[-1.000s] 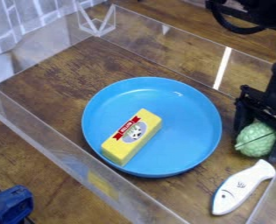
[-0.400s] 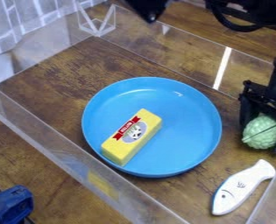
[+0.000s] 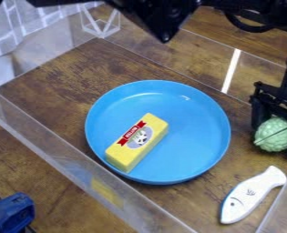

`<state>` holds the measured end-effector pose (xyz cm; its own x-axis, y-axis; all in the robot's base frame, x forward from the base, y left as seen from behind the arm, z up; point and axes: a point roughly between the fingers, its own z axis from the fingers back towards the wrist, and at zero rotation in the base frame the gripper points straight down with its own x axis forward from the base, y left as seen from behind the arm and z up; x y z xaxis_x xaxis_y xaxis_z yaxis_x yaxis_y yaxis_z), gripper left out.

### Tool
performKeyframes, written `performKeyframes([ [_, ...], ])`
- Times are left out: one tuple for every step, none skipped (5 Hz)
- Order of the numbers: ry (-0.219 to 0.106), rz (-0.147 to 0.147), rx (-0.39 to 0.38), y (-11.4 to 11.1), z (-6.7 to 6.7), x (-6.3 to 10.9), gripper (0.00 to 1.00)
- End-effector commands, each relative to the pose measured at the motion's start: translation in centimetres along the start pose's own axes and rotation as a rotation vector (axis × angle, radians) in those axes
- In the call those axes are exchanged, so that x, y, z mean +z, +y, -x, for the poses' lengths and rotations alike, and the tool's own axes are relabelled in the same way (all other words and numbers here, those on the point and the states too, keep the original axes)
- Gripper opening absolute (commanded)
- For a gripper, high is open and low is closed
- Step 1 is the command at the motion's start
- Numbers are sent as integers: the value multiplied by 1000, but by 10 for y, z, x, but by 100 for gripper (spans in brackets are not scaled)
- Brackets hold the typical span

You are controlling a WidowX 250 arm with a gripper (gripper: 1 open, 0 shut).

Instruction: Put the green object in the blue tray

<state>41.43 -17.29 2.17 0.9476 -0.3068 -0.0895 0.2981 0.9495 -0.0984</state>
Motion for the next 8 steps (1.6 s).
performKeyframes([
  [28, 2, 21, 7, 4, -8, 0],
  [47, -9, 16, 14, 9, 4, 0],
  [64, -19, 21, 7, 4, 15, 0],
  [72, -26, 31, 0, 4, 30, 0],
  [86, -32, 1, 2, 9, 35, 0],
  [98, -31, -30, 3, 15, 39, 0],
  [112, -31, -48, 9, 14, 29, 0],
  [126, -29, -66, 14, 14, 20, 0],
])
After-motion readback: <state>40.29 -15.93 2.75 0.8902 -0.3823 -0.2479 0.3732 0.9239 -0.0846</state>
